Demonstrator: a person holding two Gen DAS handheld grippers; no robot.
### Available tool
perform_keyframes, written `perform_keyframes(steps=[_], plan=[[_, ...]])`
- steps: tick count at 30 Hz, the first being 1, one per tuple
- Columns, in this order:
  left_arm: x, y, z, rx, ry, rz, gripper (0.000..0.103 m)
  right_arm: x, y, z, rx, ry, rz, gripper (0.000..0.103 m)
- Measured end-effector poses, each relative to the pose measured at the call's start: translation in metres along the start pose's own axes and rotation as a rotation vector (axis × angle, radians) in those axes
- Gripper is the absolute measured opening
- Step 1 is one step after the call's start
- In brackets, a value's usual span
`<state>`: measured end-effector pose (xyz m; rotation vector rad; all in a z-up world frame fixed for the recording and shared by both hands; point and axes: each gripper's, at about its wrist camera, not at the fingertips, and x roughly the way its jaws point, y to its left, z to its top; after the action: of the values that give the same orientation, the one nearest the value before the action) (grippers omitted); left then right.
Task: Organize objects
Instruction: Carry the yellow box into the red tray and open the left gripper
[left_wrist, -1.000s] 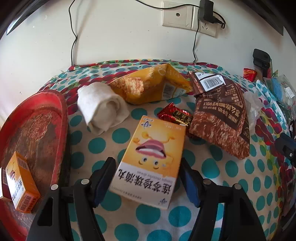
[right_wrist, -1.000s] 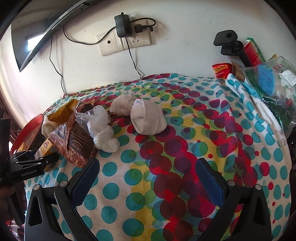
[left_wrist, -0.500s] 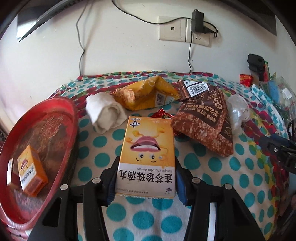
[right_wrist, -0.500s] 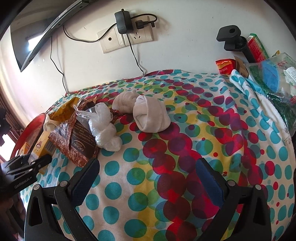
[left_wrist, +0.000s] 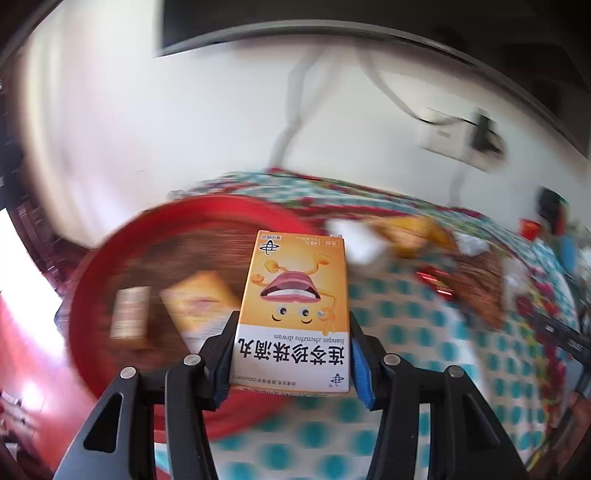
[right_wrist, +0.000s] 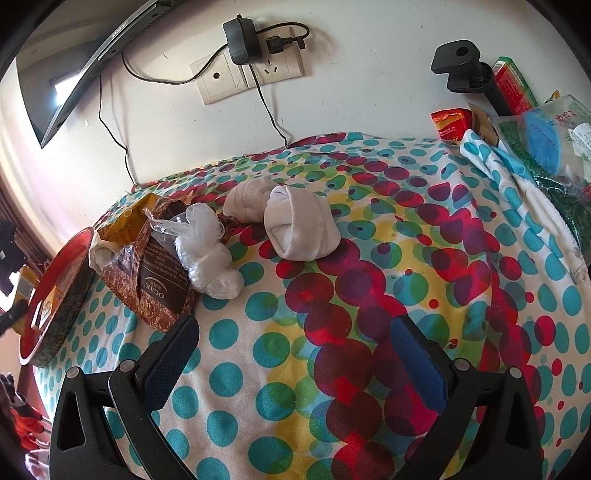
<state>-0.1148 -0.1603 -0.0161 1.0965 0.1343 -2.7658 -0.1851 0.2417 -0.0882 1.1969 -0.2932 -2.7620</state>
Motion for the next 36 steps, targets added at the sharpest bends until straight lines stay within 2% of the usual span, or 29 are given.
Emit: perform_keyframes(steps=[6, 11, 16, 18, 23, 30, 36], plan=[[0.006, 0.101, 0.019, -0.138, 0.029, 0.133, 0.053, 0.001, -0.001, -0.001, 0.003, 0.005, 0.000, 0.103], [0.025, 0.149, 0.038, -0.196, 0.071, 0.205, 0.053, 0.002, -0.001, -0.002, 0.008, 0.009, 0.001, 0.103], [0.057, 0.154, 0.058, -0.236, 0.105, 0.232, 0.053, 0.003, -0.001, -0.001, 0.010, 0.013, 0.002, 0.103], [0.075, 0.153, 0.065, -0.243, 0.128, 0.219, 0.053, 0.005, 0.000, -0.002, 0.011, 0.018, 0.005, 0.103], [0.117, 0.140, 0.077, -0.196, 0.184, 0.217, 0.053, 0.006, 0.002, -0.002, 0.016, 0.029, 0.017, 0.103], [0.150, 0.129, 0.076, -0.184, 0.212, 0.212, 0.053, 0.010, 0.003, -0.001, 0.014, 0.043, 0.033, 0.103], [0.160, 0.130, 0.071, -0.202, 0.223, 0.223, 0.053, 0.011, 0.002, -0.001, 0.018, 0.046, 0.040, 0.103]])
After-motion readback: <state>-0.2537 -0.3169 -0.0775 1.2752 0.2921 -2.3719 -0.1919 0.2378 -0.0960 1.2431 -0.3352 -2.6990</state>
